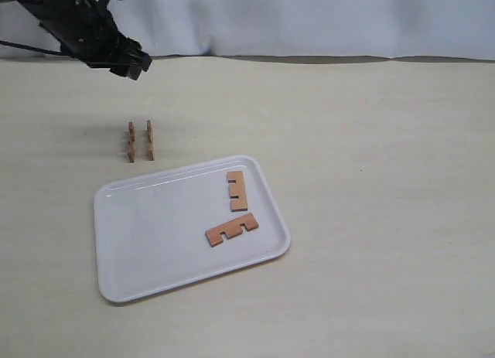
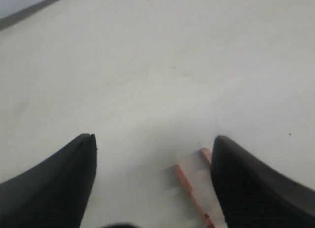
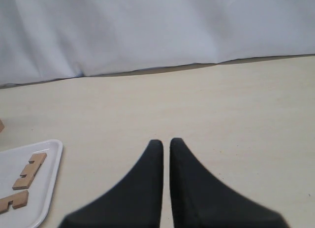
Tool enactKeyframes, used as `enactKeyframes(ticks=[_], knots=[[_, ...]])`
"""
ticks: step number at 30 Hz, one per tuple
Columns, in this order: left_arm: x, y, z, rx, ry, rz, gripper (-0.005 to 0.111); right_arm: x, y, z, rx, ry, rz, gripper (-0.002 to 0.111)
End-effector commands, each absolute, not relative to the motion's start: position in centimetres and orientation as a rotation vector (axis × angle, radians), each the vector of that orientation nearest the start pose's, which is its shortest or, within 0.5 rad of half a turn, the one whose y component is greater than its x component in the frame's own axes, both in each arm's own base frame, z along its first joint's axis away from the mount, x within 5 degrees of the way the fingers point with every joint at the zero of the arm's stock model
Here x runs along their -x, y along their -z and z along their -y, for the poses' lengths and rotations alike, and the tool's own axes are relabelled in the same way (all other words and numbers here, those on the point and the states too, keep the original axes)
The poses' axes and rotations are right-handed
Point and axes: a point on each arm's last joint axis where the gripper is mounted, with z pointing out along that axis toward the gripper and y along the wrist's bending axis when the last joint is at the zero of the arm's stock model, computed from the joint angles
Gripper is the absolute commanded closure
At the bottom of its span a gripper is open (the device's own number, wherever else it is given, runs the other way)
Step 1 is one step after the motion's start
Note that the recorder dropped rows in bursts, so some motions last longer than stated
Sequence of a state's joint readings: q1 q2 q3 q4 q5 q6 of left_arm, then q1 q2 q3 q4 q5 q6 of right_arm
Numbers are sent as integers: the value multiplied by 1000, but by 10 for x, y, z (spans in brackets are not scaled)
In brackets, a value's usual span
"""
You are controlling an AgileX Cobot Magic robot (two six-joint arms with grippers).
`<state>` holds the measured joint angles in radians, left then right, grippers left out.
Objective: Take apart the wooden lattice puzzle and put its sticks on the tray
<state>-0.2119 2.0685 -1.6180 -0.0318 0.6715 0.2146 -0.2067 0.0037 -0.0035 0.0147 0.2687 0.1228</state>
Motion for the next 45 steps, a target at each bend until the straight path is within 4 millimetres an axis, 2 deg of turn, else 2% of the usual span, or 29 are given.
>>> enactKeyframes(ticks=[1, 6, 11, 18, 23, 33, 39, 41, 42, 44, 45], knots=[[-450, -186, 87, -382, 63, -2651, 43, -54, -190, 11, -296, 49, -1719, 104], [-449, -156, 87, -397, 60, -2752, 43, -54, -190, 11, -296, 49, -1719, 104], [-449, -142, 87, -401, 58, -2788, 43, -54, -190, 11, -296, 49, -1719, 104], [-449, -140, 88, -399, 64, -2800, 43, -54, -190, 11, -296, 49, -1719, 104], [-448, -140, 93, -325, 159, -2809, 43, -54, -190, 11, -296, 49, -1719, 104], [-446, -139, 92, -333, 159, -2837, 43, -54, -190, 11, -296, 49, -1719, 104], [-444, -113, 91, -351, 143, -2916, 44, -54, -190, 11, -296, 49, -1719, 104], [-443, -112, 91, -352, 143, -2922, 44, -54, -190, 11, -296, 49, -1719, 104], [-443, -112, 91, -353, 143, -2927, 46, -54, -190, 11, -296, 49, -1719, 104], [-442, -111, 91, -354, 146, -2942, 69, -54, -190, 11, -296, 49, -1719, 104], [-441, -111, 91, -355, 146, -2945, 77, -54, -190, 11, -296, 49, -1719, 104]])
